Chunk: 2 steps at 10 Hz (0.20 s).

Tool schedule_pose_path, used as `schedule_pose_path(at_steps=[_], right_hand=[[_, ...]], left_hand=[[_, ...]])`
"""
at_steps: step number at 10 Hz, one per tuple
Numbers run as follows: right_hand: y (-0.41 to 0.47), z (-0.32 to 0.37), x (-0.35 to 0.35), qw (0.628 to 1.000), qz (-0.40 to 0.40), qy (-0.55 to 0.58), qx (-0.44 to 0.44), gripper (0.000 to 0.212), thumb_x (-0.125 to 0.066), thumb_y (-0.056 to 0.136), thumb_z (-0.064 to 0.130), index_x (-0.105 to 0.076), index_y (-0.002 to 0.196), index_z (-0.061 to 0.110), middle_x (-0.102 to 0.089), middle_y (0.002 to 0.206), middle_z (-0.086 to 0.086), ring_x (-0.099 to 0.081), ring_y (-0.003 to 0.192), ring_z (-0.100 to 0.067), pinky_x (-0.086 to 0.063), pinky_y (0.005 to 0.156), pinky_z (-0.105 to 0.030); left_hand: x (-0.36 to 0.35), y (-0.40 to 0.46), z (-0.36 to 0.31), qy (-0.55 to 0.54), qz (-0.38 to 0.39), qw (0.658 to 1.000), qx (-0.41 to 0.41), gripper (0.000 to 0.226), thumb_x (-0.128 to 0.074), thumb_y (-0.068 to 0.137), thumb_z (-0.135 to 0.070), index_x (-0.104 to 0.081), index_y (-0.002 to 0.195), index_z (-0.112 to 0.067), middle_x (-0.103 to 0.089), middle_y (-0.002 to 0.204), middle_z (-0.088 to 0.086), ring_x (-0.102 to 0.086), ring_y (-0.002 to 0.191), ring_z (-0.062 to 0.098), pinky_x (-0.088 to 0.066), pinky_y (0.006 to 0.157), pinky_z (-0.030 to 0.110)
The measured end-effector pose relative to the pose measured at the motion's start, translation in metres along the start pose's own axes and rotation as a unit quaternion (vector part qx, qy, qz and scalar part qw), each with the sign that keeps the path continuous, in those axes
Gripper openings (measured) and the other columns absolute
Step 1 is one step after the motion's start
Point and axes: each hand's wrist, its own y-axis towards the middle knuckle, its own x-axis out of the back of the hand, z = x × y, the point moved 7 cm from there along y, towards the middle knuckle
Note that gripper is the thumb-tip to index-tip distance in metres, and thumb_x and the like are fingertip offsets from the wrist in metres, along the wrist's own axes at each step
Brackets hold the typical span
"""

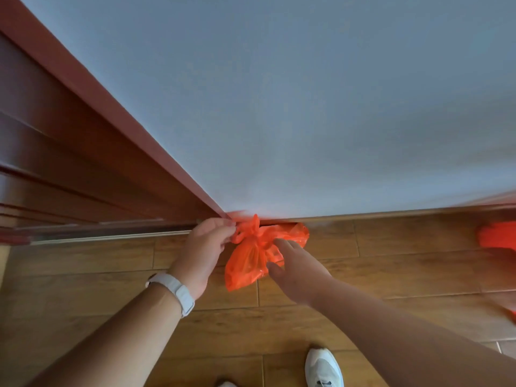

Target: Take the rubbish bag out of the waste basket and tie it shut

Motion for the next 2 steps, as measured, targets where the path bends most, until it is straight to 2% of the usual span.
schedule_pose_path(at_steps=[1,2], right_hand=[[-0.024,0.022,0.030,1.000,-0.014,0.021,-0.001,0.053,-0.046,0.100,0.039,-0.031,0.150,0.026,-0.037,0.152,0.001,-0.046,0.132,-0.025,-0.044,0.102,-0.039],[-0.068,0.062,0.072,0.998,-0.042,0.028,0.044,0.049,-0.046,0.098,0.040,-0.037,0.146,0.030,-0.040,0.149,0.006,-0.049,0.128,-0.020,-0.045,0.101,-0.037]], left_hand=[[0.013,-0.028,-0.021,0.025,-0.005,1.000,-0.017,0.022,-0.060,0.084,-0.023,-0.066,0.105,-0.021,-0.068,0.113,0.000,-0.059,0.111,0.015,-0.042,0.096,0.034],[0.015,-0.082,-0.065,0.063,0.014,0.996,-0.059,0.025,-0.064,0.080,-0.029,-0.066,0.105,-0.026,-0.068,0.111,-0.007,-0.060,0.108,0.008,-0.044,0.090,0.027]])
